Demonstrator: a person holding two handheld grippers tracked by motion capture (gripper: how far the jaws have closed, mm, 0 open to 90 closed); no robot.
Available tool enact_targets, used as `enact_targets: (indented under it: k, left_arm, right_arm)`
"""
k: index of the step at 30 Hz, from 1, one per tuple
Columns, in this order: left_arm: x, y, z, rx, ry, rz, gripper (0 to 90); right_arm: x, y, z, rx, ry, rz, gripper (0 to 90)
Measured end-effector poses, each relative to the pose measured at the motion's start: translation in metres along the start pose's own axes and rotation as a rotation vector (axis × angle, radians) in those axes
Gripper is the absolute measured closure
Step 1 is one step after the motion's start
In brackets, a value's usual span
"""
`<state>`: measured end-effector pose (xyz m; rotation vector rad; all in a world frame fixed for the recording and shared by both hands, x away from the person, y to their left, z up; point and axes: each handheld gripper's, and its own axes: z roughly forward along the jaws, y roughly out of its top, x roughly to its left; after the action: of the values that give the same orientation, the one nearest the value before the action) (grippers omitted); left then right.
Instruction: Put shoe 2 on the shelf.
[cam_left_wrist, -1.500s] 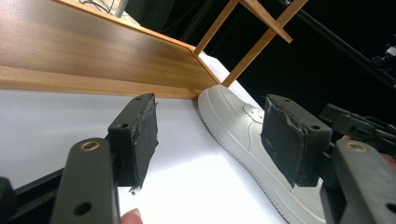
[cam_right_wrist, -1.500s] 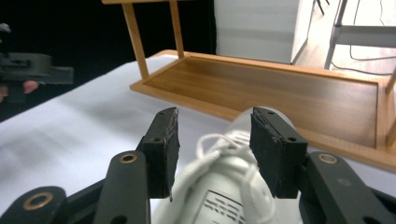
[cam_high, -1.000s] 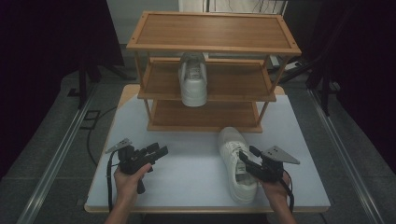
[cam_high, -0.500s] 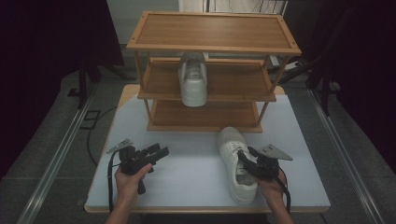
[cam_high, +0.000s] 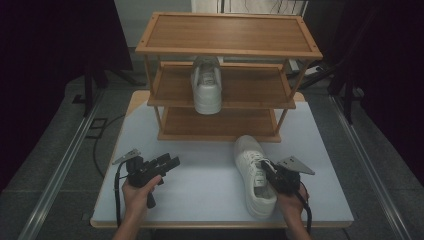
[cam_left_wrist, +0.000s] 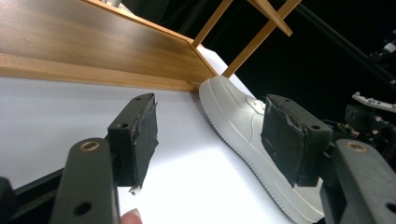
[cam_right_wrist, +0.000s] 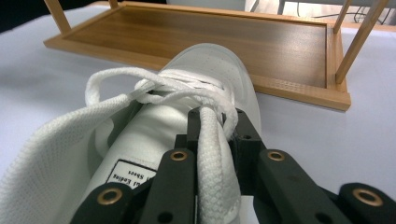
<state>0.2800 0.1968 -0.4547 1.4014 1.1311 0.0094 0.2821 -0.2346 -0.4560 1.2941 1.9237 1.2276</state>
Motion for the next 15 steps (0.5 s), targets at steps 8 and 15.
enact_targets:
  k: [8, 15]
  left_arm:
    - [-0.002, 0.002, -0.002, -0.011, 0.008, 0.010, 35.8]
    - [0.001, 0.002, -0.005, -0.016, 0.010, -0.003, 35.9]
  right_arm:
    - [-0.007, -0.003, -0.003, -0.044, 0.067, 0.064, 83.0]
    - [-0.012, -0.002, -0.009, -0.114, 0.117, 0.138, 83.0]
